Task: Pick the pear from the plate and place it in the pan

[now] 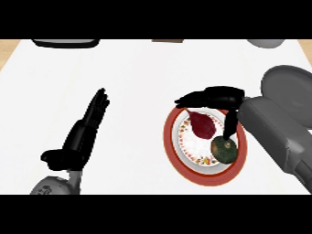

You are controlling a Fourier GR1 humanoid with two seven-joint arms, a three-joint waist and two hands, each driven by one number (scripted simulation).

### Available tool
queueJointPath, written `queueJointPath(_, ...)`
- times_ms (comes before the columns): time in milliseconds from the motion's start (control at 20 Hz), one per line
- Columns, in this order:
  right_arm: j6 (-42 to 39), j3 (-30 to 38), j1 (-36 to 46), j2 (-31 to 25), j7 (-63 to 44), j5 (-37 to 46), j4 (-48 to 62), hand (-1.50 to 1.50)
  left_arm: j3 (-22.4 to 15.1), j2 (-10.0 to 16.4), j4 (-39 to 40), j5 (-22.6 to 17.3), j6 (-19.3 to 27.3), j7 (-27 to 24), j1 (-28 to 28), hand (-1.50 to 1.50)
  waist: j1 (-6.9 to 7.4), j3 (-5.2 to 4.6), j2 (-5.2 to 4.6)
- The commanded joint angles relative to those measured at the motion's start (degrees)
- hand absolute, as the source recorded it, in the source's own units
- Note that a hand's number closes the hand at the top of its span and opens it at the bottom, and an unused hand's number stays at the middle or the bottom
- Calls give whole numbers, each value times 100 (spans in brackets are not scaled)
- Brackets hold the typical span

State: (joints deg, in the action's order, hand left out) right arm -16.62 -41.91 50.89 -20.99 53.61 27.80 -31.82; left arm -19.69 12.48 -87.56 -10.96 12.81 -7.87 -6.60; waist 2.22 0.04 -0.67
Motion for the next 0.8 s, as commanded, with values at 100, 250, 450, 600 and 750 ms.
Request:
queueJointPath(100,-220,59,32,421,823,101,722,-150,175,-2,-93,1,-42,71,1,0,-73,1,22)
queueJointPath(250,-12,124,17,469,1099,81,1159,-150,90,68,-160,-1,-175,-100,376,0,7,4,-5)
queueJointPath(450,-70,65,195,811,924,230,1243,-150,364,103,63,-76,-329,-74,39,0,-75,0,14)
queueJointPath(600,-51,129,526,1050,757,336,1762,-150,191,-45,22,23,-292,-184,308,0,-22,0,-1)
queueJointPath(750,367,59,410,1257,759,517,2090,-150,277,28,-49,12,-414,-293,273,0,34,2,-26)
